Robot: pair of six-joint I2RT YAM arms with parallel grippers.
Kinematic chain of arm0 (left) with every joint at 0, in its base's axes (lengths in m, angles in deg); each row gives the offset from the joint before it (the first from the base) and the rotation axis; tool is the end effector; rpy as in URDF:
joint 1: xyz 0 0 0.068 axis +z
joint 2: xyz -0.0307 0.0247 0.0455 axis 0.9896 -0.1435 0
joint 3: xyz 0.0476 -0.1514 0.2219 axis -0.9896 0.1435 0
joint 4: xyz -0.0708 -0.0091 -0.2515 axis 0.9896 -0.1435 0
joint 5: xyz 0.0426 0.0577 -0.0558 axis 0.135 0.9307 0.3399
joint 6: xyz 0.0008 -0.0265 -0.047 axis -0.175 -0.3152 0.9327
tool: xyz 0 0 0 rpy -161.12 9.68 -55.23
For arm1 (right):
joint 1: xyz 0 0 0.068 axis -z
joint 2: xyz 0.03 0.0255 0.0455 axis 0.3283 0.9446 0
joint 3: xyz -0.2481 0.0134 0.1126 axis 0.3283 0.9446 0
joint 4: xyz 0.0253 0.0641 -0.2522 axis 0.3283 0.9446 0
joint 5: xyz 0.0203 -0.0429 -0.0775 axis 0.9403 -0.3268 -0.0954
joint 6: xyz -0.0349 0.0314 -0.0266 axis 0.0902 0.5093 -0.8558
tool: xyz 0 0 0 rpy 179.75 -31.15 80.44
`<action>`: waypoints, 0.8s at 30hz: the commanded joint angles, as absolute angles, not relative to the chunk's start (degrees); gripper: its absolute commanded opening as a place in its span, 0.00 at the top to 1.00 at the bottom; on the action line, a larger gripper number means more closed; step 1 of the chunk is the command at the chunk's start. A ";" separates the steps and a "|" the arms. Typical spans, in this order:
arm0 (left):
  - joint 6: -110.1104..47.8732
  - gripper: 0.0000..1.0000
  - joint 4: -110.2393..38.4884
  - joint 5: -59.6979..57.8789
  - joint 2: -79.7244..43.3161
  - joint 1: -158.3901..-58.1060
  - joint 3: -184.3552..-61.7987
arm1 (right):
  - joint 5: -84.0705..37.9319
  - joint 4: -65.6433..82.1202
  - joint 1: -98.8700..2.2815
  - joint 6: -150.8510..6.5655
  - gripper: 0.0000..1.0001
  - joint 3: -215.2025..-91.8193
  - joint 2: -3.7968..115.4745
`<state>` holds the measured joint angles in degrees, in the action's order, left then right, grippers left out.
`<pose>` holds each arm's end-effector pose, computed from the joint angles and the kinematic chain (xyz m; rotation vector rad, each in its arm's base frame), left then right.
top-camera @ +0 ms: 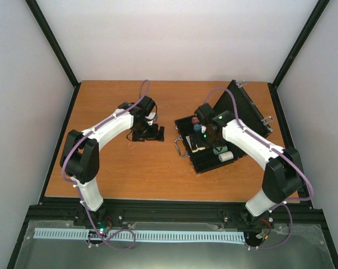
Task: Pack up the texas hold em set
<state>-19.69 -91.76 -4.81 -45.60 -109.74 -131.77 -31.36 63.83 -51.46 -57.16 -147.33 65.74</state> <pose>0.3099 -0.1733 0.2296 0.1690 2.9708 -0.4466 0.2518 0.1589 0.2363 -0.2674 2.9306 0.1292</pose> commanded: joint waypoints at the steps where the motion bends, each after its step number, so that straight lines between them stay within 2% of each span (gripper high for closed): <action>1: -20.76 0.00 -92.65 -4.88 -46.16 -109.01 -134.30 | -33.35 69.80 -51.71 -60.22 0.00 -157.94 61.46; 6: -20.88 0.00 -92.36 -5.78 -46.60 -109.07 -134.27 | -41.94 76.14 -48.49 -61.01 0.00 -174.95 66.41; 11: -21.05 0.00 -91.92 -5.91 -45.89 -109.01 -133.16 | -47.23 76.54 -43.16 -62.92 0.00 -184.49 68.18; 18: -21.69 0.00 -91.61 -6.22 -45.64 -108.99 -132.07 | -52.10 75.96 -34.43 -63.68 0.00 -186.49 68.86; 24: -21.95 0.00 -91.29 -6.73 -46.14 -108.99 -131.69 | -49.19 75.19 -28.77 -66.87 0.00 -183.44 70.81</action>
